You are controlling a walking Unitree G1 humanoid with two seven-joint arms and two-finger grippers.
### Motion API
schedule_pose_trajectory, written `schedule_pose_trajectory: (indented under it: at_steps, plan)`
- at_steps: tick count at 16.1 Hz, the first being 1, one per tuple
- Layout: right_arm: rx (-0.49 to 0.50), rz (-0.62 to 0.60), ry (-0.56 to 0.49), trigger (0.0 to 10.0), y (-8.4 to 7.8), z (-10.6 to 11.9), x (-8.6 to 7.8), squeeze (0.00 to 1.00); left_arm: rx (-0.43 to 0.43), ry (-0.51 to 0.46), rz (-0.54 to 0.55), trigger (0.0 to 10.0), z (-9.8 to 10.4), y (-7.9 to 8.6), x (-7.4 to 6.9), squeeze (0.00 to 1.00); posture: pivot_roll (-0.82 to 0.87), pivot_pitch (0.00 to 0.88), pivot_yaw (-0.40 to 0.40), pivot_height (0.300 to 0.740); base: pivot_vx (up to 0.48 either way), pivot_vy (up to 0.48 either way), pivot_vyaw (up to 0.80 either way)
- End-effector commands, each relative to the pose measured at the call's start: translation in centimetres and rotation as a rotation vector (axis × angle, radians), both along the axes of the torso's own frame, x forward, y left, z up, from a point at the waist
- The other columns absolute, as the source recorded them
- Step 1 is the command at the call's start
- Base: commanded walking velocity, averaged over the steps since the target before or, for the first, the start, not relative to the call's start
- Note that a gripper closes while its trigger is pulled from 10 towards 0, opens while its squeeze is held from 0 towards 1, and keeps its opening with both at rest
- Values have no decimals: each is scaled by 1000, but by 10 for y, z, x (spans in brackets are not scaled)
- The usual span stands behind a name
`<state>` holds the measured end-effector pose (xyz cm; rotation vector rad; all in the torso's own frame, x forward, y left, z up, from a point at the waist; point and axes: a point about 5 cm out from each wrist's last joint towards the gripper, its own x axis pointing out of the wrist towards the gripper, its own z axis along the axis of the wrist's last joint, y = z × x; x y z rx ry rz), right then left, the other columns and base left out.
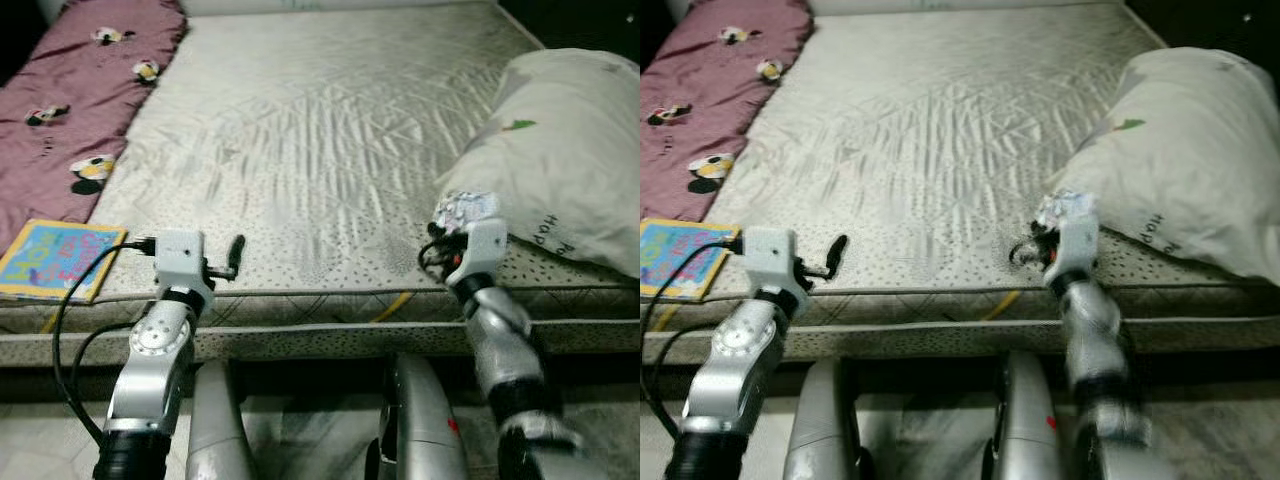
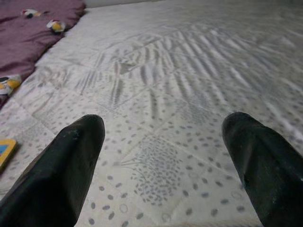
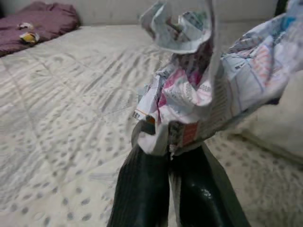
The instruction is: Clean up the room
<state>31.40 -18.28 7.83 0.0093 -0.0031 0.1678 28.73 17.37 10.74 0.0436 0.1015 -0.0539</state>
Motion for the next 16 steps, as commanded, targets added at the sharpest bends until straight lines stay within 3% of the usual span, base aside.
schedule_pose_trajectory:
  at_steps: [1, 4, 5, 6, 8, 12, 14, 16]
  plan:
    - [30, 13, -26, 0, 13, 5, -3, 0, -4, -20, 17, 10000, 2, 2, 4, 0, -44, 0, 31, 523, 0, 0, 0]
    - [6, 66, -44, 0, 22, 5, -26, 0, 21, -43, -9, 10000, -5, 2, 4, 0, -51, 0, 36, 523, 0, 0, 0]
    - [12, 83, -19, 8941, 22, 3, -34, 0, 22, -32, -17, 10000, -10, 4, 1, 0, -51, 0, 33, 523, 0, 0, 0]
    - [4, 85, -1, 10000, 18, 0, -41, 0, 18, -28, -17, 10000, -14, 4, -2, 0, -48, 0, 32, 523, 0, 0, 0]
    - [16, 119, -9, 10000, 20, 2, -44, 0, -8, -21, -4, 10000, -17, 3, -4, 0, -43, 0, 36, 523, 0, 0, 0]
    - [88, 106, 8, 10000, 28, 7, -44, 0, -46, 4, -29, 10000, -25, -3, -13, 0, -41, 0, 54, 571, 0, 0, 0]
    - [191, 65, 24, 10000, 28, 10, -39, 0, -37, -5, -35, 10000, -24, -2, -12, 0, -29, 0, 22, 595, 0, 0, 0]
    - [178, 84, 27, 10000, 31, 13, -35, 0, -34, -28, -12, 10000, -20, 1, -7, 0, -16, 0, -3, 614, 0, 0, 0]
